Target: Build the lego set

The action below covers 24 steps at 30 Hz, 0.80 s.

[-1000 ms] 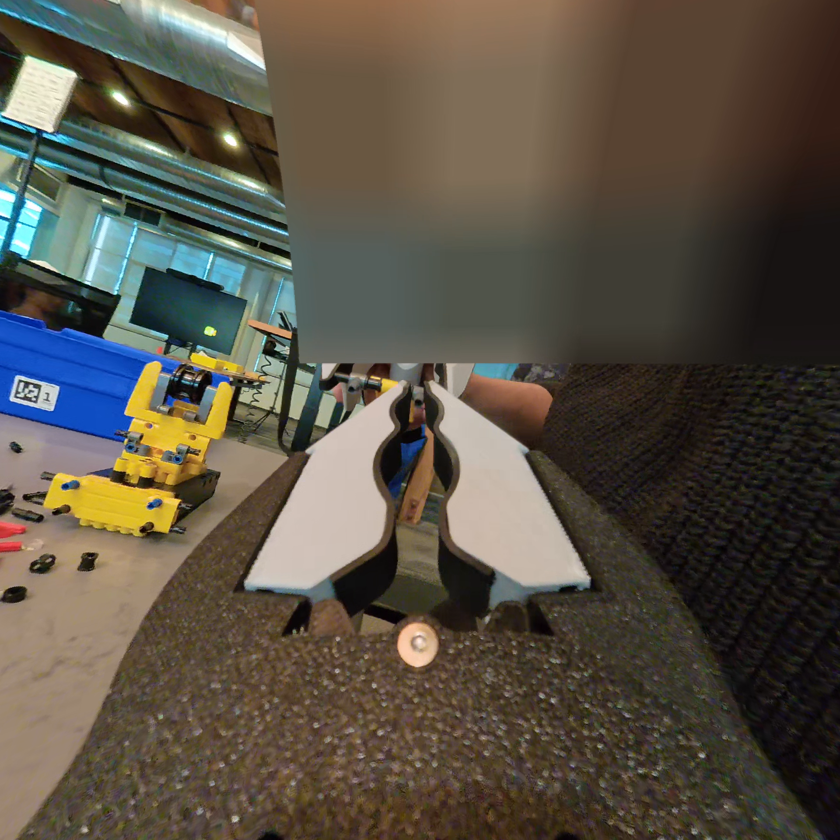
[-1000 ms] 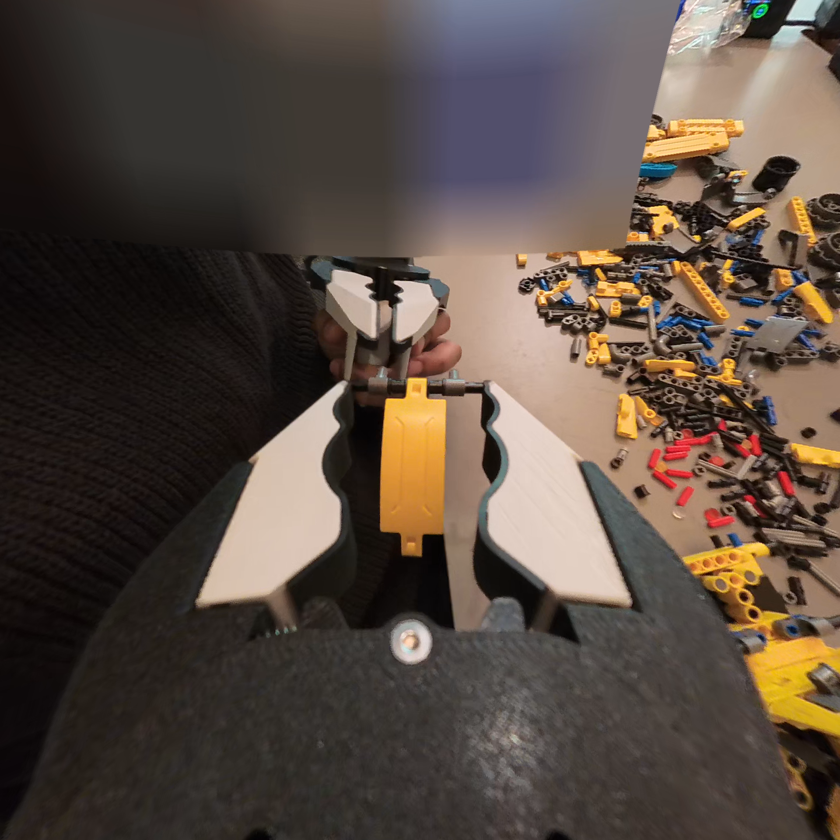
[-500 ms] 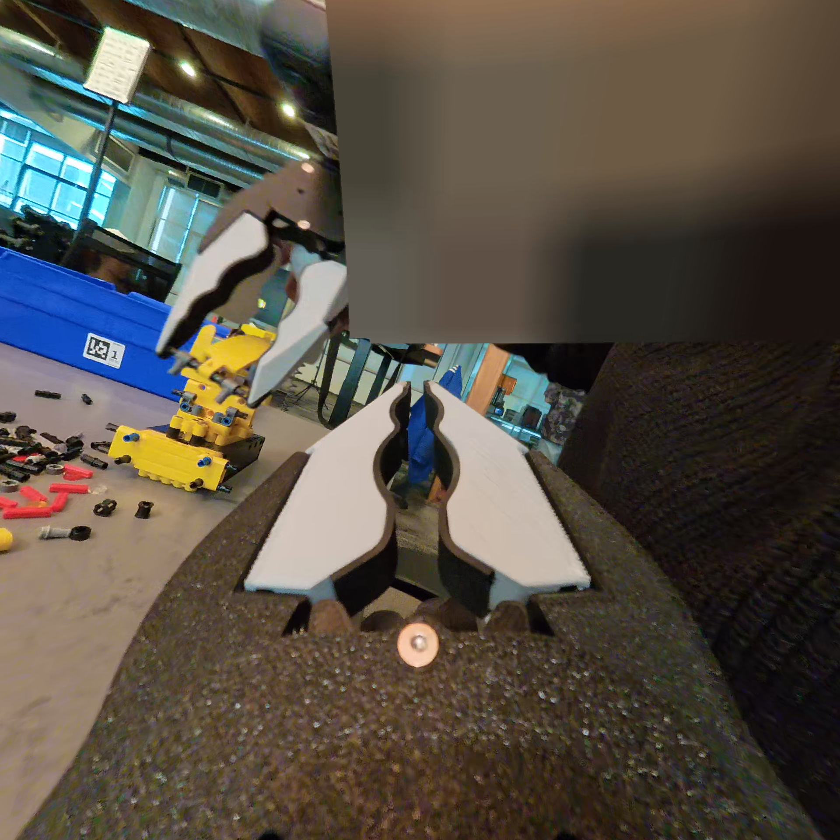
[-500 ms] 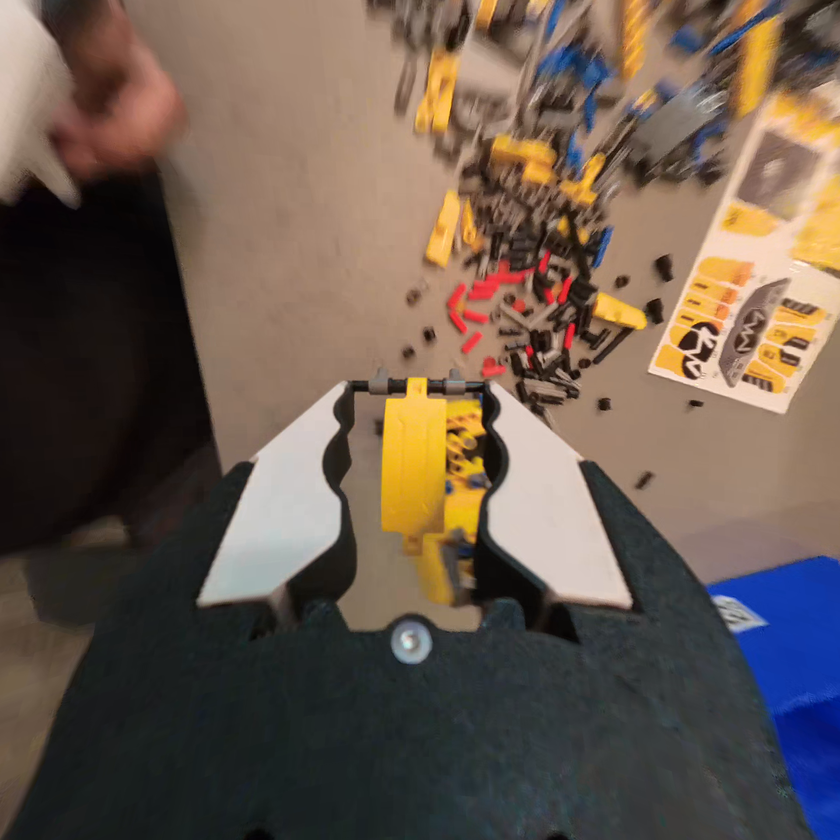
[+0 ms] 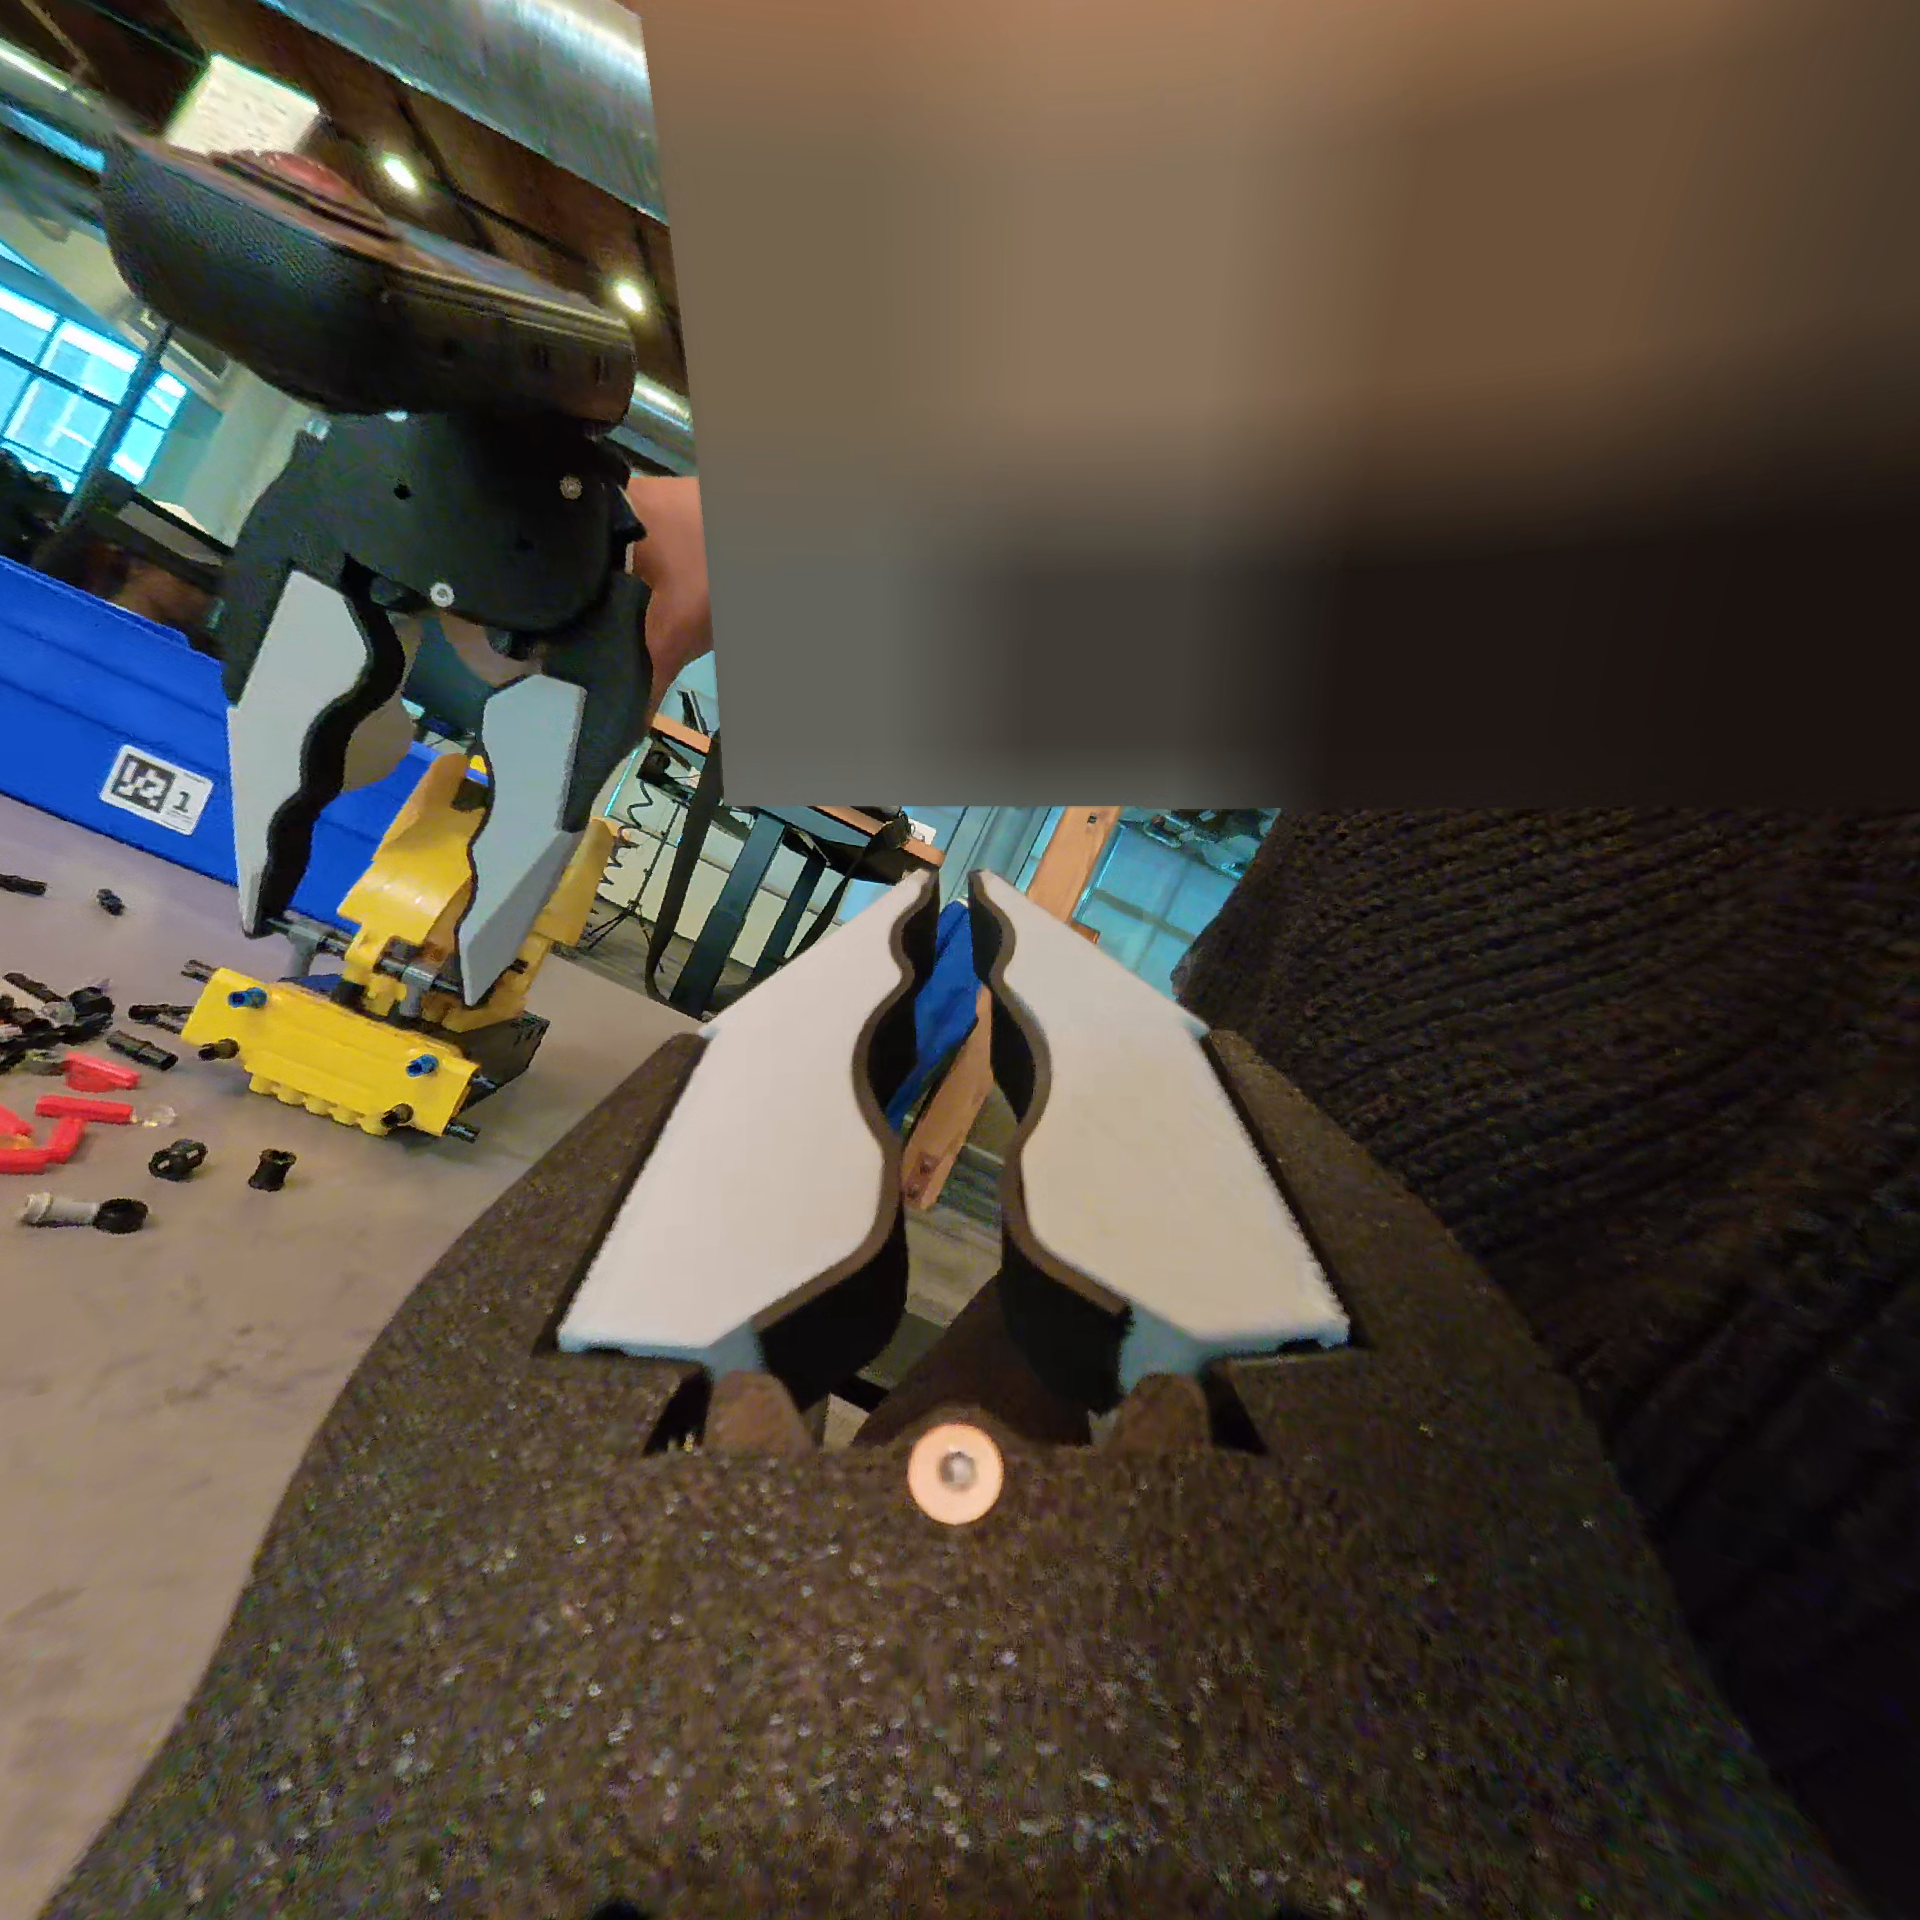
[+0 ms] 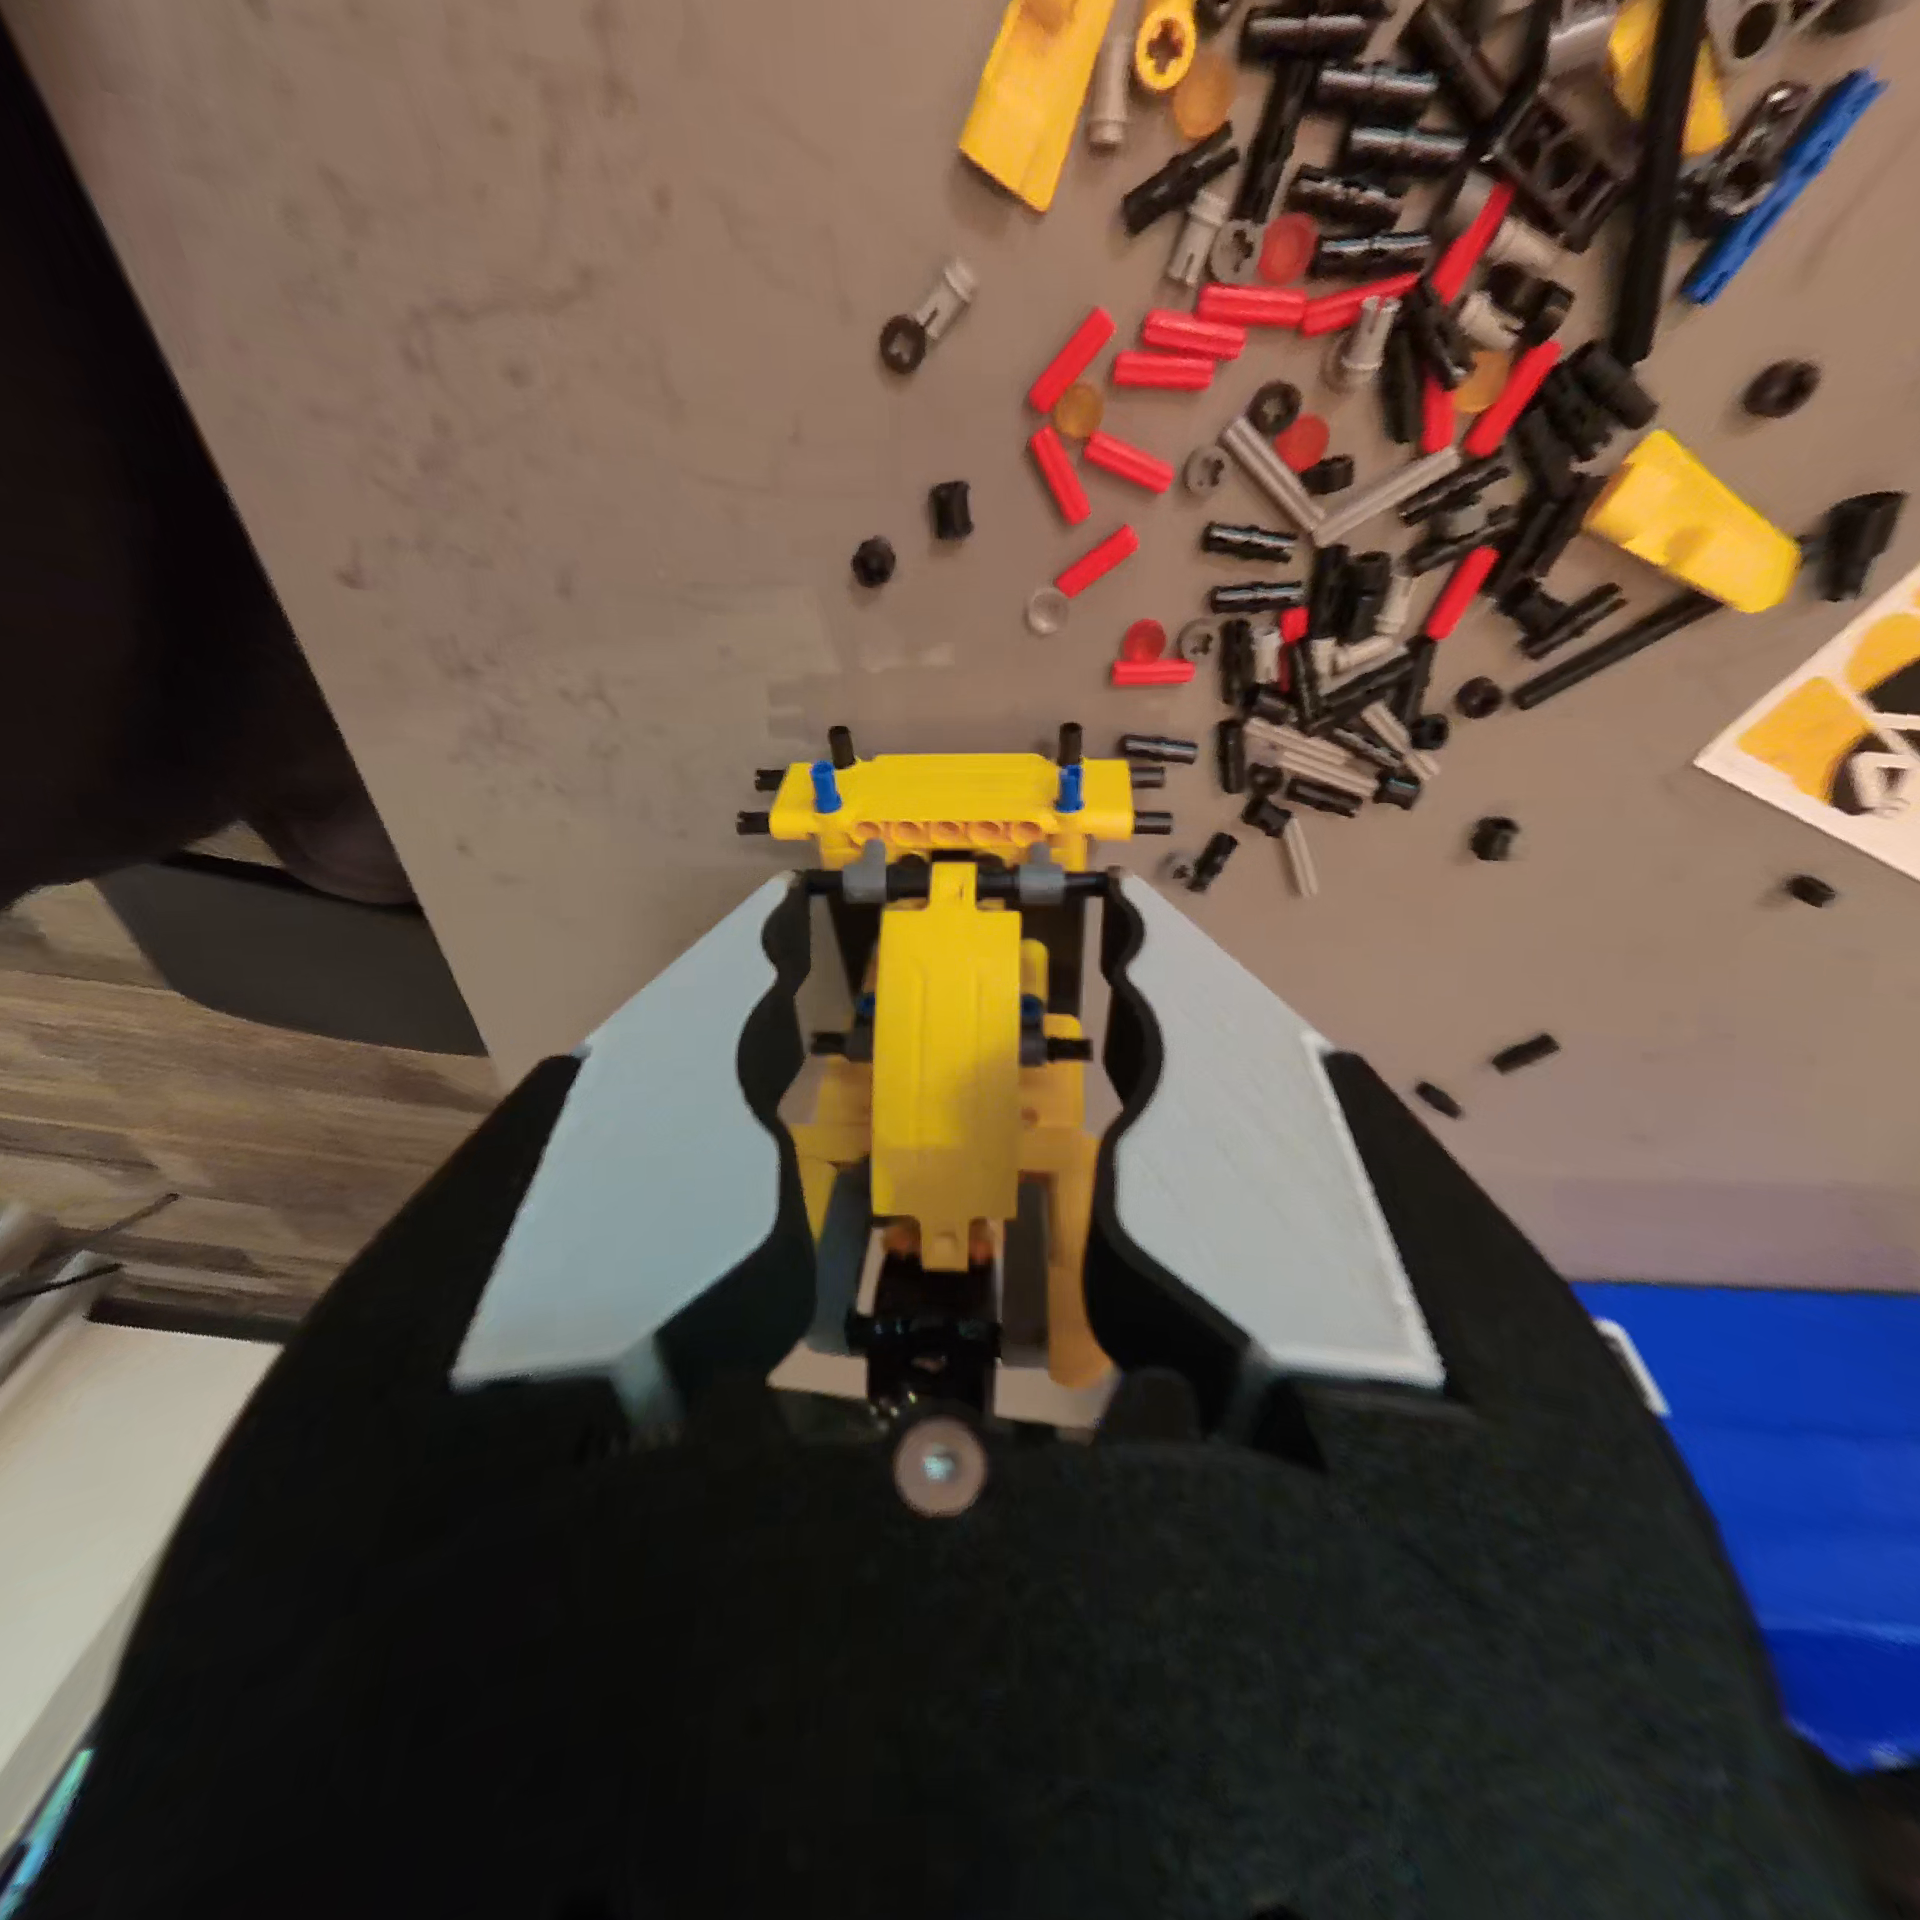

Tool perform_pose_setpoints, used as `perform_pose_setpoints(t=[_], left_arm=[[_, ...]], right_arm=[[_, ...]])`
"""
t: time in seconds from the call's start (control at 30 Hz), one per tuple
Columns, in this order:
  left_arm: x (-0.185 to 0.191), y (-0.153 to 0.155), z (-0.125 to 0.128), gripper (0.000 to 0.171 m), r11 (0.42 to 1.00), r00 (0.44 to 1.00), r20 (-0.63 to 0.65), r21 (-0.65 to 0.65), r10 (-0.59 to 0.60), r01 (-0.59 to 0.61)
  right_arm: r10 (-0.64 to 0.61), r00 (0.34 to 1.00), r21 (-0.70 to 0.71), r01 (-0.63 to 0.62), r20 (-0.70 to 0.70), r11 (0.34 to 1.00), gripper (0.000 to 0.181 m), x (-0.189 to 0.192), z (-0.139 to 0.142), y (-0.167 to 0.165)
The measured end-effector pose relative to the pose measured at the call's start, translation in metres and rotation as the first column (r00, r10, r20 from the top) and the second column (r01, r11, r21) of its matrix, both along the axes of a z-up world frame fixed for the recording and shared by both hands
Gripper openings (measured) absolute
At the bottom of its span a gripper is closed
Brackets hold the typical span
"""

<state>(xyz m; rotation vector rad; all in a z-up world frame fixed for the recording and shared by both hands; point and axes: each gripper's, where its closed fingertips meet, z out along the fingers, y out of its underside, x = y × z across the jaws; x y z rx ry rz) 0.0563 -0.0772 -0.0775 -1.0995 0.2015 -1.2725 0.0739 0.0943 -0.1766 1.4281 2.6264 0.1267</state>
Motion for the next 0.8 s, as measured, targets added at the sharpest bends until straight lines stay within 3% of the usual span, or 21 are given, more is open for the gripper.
perform_pose_setpoints(t=[0.47,0.8], left_arm=[[0.0011,0.0026,-0.0020,0.005,1.000,1.000,-0.015,-0.006,0.017,-0.017],[0.0005,0.0030,-0.0024,0.004,1.000,1.000,-0.011,-0.012,0.019,-0.019]], right_arm=[[-0.028,0.997,-0.058,0.024,-0.071,0.998,0.056,-0.0039,-0.0052,0.0021],[0.024,0.996,-0.006,-0.025,-0.081,1.000,0.056,-0.0014,-0.0071,0.0039]])
